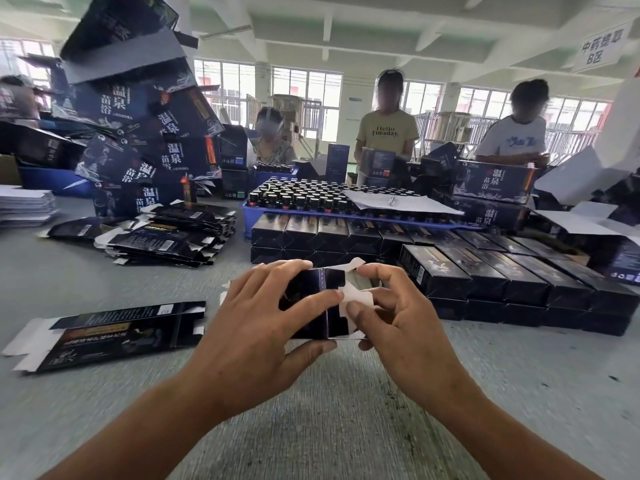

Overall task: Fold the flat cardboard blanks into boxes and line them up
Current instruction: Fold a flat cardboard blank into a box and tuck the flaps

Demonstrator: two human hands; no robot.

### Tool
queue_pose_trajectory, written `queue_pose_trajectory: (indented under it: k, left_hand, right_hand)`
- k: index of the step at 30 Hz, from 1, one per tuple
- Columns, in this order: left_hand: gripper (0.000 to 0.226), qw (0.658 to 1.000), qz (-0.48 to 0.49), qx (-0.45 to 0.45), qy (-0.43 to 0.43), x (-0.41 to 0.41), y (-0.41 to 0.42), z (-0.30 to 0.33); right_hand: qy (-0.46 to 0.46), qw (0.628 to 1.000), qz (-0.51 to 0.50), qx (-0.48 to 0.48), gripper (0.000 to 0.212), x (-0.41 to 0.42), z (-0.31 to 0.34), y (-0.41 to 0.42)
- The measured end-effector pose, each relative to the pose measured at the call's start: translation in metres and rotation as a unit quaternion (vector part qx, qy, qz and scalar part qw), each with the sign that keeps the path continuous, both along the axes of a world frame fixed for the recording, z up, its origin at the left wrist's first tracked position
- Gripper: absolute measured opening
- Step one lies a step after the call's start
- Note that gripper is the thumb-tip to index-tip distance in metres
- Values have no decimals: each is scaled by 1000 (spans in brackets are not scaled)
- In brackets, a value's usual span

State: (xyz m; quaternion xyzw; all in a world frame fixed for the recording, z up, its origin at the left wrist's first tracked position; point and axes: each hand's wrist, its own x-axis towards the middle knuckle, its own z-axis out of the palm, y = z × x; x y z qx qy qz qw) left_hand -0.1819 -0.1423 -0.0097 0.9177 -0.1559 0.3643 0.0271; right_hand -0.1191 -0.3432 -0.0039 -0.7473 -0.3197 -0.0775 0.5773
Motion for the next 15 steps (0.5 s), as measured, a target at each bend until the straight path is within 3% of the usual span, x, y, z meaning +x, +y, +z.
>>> queue_pose_trajectory:
  k: [11, 15]
  left_hand:
    - [49, 999, -34, -36, -11, 2, 2, -1]
    - [53, 999, -36, -35, -9, 2, 2, -2]
  right_hand:
    - [-79, 996, -46, -19, 55, -6, -1, 1]
    - [-92, 994, -43, -33, 41, -7, -1, 1]
